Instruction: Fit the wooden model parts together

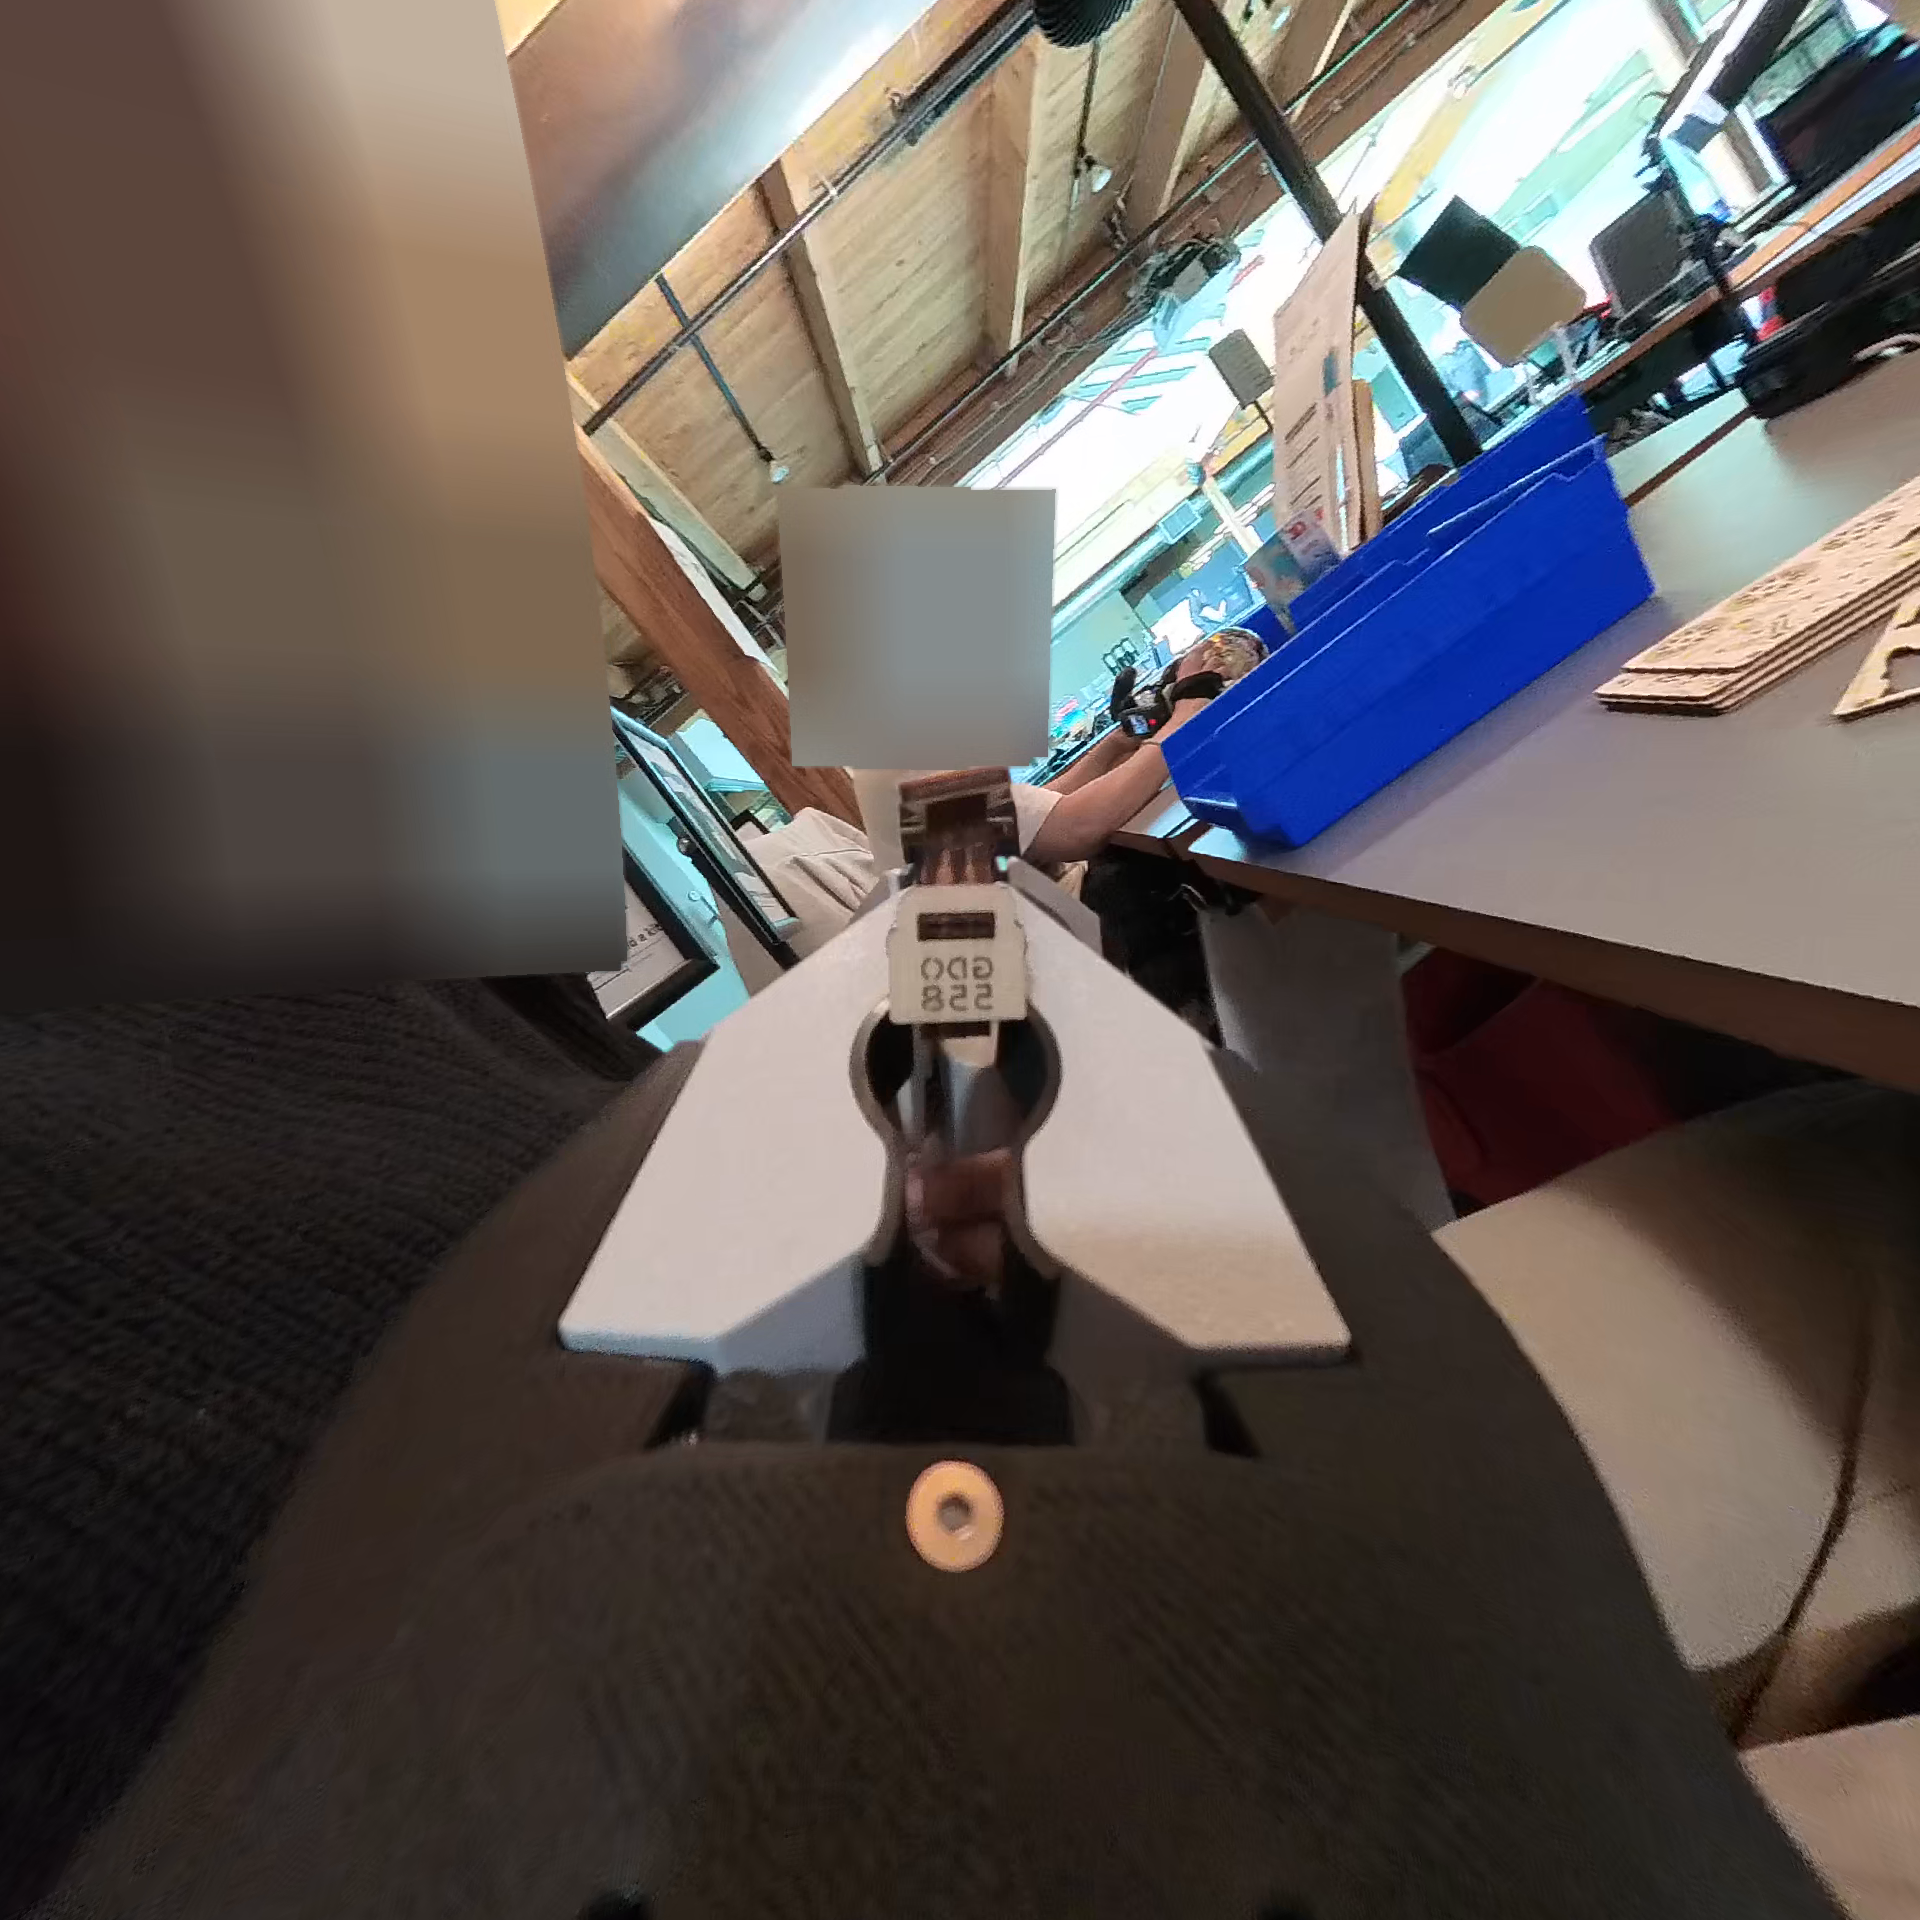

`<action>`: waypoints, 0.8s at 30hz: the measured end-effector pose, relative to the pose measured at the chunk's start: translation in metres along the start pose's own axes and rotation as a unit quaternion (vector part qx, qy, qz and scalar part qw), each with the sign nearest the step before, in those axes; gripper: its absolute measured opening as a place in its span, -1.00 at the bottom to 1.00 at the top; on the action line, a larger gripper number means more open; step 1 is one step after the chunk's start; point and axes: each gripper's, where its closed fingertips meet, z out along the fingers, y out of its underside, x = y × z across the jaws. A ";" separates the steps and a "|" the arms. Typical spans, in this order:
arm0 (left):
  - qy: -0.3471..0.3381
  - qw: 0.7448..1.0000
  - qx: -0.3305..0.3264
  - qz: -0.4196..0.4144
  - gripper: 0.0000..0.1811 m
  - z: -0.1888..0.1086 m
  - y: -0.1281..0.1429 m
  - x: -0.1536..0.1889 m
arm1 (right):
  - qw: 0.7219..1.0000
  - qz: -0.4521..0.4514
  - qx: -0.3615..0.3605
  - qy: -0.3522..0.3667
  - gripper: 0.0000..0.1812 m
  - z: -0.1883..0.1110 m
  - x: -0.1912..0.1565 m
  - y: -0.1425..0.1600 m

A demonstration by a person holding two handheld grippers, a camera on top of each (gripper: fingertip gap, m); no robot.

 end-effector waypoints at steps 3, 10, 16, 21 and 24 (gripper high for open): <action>0.009 0.999 -0.020 0.028 -0.83 0.000 0.000 0.003 | 1.000 0.003 -0.004 -0.010 -0.90 0.000 -0.003 0.001; 0.005 0.995 -0.020 0.095 -0.91 -0.004 -0.011 0.005 | 0.999 0.041 -0.005 -0.023 -0.88 -0.003 -0.003 0.000; -0.015 0.997 0.010 0.080 -0.91 -0.011 -0.025 -0.007 | 0.997 0.074 0.021 -0.016 -0.60 -0.008 0.004 -0.010; -0.073 0.988 0.018 0.137 -0.92 -0.021 -0.042 -0.028 | 0.996 0.073 0.035 0.021 -0.52 -0.015 0.029 -0.022; -0.121 0.978 0.007 0.167 -0.92 -0.028 -0.055 -0.055 | 0.996 0.043 0.039 0.068 -0.48 -0.021 0.057 -0.036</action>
